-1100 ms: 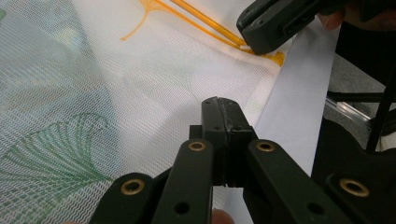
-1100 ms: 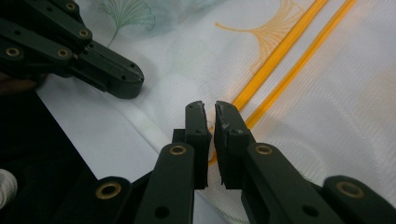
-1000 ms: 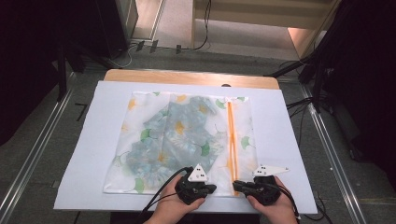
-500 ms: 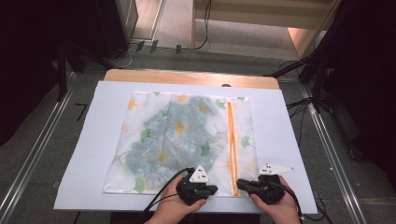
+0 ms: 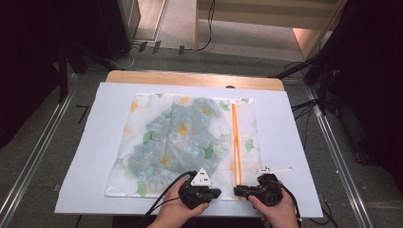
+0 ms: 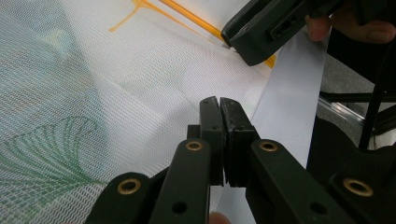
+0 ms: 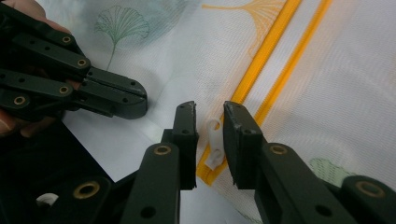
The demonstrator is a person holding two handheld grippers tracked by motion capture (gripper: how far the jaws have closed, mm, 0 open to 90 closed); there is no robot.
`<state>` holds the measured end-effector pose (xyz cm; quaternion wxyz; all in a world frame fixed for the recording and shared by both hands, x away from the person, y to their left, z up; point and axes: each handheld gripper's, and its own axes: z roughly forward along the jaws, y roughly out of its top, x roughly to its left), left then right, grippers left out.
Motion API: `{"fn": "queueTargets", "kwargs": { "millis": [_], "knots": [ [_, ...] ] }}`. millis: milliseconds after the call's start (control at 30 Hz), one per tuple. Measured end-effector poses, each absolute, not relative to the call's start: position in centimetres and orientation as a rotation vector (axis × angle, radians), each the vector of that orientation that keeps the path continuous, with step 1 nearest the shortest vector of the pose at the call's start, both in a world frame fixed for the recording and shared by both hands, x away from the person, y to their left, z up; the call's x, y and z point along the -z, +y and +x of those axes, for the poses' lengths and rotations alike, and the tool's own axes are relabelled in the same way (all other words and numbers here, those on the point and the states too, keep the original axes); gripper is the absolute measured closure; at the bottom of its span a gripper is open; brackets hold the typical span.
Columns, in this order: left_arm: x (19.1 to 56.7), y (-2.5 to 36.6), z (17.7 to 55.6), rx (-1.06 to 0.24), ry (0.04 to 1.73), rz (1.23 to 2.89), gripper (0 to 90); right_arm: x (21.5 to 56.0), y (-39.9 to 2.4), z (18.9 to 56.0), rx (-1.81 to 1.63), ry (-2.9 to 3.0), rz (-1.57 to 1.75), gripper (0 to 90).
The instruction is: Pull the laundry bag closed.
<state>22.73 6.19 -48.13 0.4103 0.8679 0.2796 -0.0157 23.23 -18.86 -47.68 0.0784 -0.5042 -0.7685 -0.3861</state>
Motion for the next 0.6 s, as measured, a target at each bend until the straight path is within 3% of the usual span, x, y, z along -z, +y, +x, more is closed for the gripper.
{"fn": "queueTargets", "kwargs": {
  "millis": [400,600],
  "knots": [
    [48.17,6.28,22.78,0.052,0.706,2.179,88.2,47.19,-19.27,22.8,1.197,-2.379,-1.416,89.0],
    [48.18,6.35,22.84,0.059,0.707,2.179,88.1,47.07,-19.65,22.78,1.208,-2.381,-1.385,90.0]
  ]
}}
